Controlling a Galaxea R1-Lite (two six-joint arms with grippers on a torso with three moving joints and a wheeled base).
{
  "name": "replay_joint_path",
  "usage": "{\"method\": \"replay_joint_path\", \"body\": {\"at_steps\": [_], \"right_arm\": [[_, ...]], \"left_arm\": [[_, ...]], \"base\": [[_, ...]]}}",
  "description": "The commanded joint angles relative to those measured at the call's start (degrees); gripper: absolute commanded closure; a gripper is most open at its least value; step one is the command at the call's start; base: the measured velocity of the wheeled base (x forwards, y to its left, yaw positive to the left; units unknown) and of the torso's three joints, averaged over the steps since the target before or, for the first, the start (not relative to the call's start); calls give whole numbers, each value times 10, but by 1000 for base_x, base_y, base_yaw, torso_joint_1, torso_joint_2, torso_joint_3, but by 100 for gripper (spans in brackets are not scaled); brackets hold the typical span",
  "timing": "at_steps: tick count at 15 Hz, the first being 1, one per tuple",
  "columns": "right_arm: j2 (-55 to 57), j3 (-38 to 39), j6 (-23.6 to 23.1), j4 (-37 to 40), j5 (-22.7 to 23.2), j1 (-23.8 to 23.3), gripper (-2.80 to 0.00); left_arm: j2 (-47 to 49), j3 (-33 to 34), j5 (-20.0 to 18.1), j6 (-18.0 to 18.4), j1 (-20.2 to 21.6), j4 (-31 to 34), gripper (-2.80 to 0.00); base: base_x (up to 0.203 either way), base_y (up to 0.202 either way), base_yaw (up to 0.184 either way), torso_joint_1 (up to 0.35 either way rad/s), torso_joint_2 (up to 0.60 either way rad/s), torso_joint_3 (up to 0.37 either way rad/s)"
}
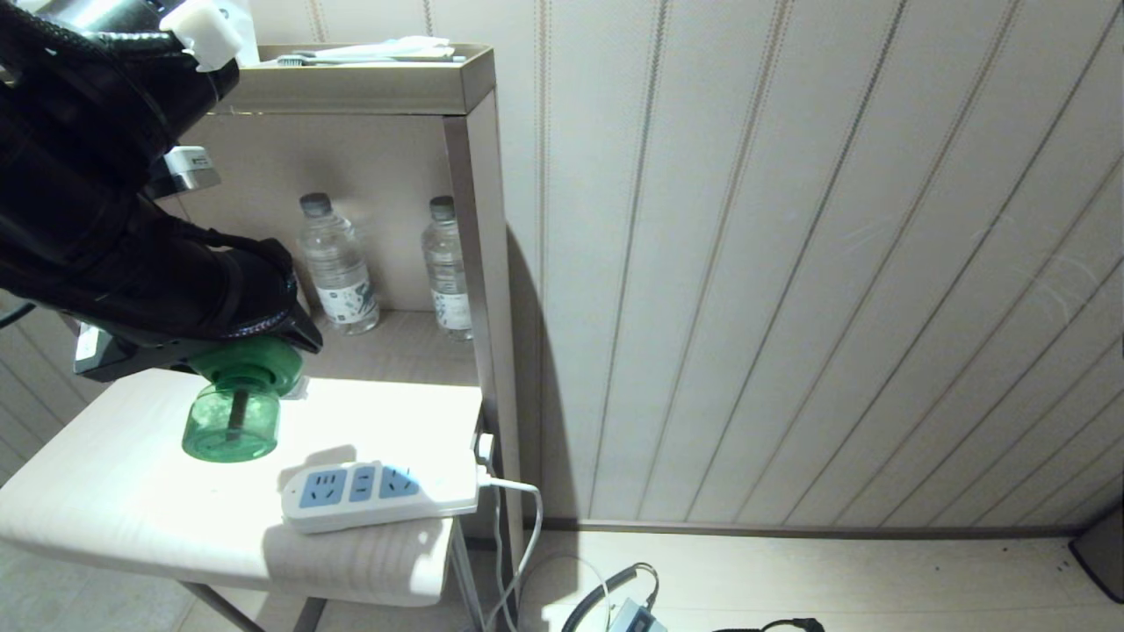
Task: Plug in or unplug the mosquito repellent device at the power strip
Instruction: Place the mosquito repellent liquid on the table
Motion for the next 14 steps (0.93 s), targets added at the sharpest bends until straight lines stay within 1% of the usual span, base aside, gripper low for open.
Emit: {"method": "replay_joint_path", "body": {"at_steps": [1,2,3,5,6,7,8,9,10,11,12,13,14], "right_arm": [[-163,95,-7,9,-40,-126,0],[-204,138,-10,11,-45,-158,0],[-244,186,-12,12,-40,-182,0],[-282,276,-11,-11,-5,-219,0],[-302,320,-18,-30,22,-238,0],[-314,364,-25,-43,38,-252,0],[-323,400,-24,-56,45,-260,0],[-342,420,-18,-78,55,-264,0],[-375,428,-16,-89,81,-265,0],[-410,434,-14,-93,132,-265,0],[-432,447,-16,-96,195,-265,0],[-436,457,-19,-100,212,-264,0],[-436,462,-17,-102,205,-264,0]], "left_arm": [[-11,0,1,-2,0,4,0],[-15,-4,2,0,0,3,0],[-16,-5,3,3,0,0,0],[-16,-4,3,6,0,2,0],[-16,0,3,7,0,2,0],[-16,0,3,7,0,1,0],[-16,-1,3,8,0,1,0],[-15,0,3,9,0,0,0],[-15,2,3,9,-1,0,0],[-15,3,3,9,0,-1,0],[-13,3,4,10,0,-1,0],[-12,2,4,11,0,-4,0],[-11,1,5,11,0,-7,0]], "base": [[0,0,0,0,0,0],[0,0,0,0,0,0],[0,0,0,0,0,0],[0,0,0,0,0,0],[0,0,0,0,0,0],[0,0,0,0,0,0],[0,0,0,0,0,0],[0,0,0,0,0,0],[0,0,0,0,0,0],[0,0,0,0,0,0],[0,0,0,0,0,0],[0,0,0,0,0,0],[0,0,0,0,0,0]]}}
